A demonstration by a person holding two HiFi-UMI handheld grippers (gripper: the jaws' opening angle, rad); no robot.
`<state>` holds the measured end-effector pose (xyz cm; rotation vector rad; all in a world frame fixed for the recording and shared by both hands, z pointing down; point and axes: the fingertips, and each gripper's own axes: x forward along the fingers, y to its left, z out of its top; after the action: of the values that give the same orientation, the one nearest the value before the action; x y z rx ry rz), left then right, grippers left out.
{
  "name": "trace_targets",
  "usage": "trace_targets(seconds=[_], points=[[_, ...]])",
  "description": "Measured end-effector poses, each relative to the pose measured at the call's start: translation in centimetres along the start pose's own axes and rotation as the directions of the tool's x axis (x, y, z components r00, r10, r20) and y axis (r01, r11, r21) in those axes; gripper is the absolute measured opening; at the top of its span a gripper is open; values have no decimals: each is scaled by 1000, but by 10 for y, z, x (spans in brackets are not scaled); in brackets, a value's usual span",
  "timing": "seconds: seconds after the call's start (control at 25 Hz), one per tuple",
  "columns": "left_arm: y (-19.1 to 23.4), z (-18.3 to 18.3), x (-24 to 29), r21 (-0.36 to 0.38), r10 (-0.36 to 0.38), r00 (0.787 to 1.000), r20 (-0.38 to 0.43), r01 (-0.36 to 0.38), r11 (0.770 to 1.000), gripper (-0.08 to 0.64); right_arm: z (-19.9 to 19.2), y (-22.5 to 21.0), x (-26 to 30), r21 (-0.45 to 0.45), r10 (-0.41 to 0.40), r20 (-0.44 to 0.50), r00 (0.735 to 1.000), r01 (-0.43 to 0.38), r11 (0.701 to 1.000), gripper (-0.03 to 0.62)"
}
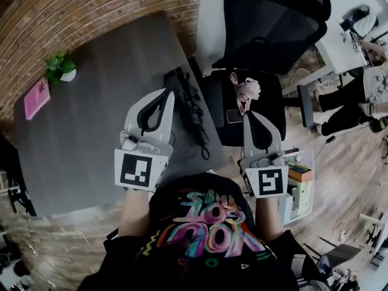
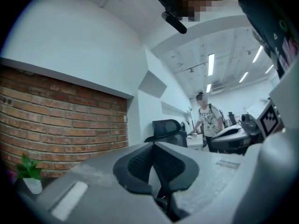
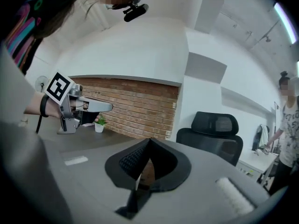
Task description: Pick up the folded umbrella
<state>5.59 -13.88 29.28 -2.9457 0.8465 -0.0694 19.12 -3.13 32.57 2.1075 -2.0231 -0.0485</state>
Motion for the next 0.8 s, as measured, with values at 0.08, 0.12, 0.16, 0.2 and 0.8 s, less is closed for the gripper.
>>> trace_targets(seconds=[0.08,0.12,0.16,0.2,0.8], points=[[8,0,-2,0,70,998,-5,-70,998,2,4,-1,17,-6,62,21,998,-62,998,0],[12,0,-4,1,104,995,-6,-104,995,2,6,0,24,-7,93,33,995,-93,996,0],[16,1,-7,3,138,990,-5,-138,990,2,8,1,31,-9,123,44,991,-123,992,0],[19,2,-10,7,170,985,-5,-170,985,2,9,4,36,-12,153,51,987,-153,988,0],[63,-7,-65,-7,397,917,-51,-397,918,2,15,63,86,-37,406,78,910,-405,914,0]])
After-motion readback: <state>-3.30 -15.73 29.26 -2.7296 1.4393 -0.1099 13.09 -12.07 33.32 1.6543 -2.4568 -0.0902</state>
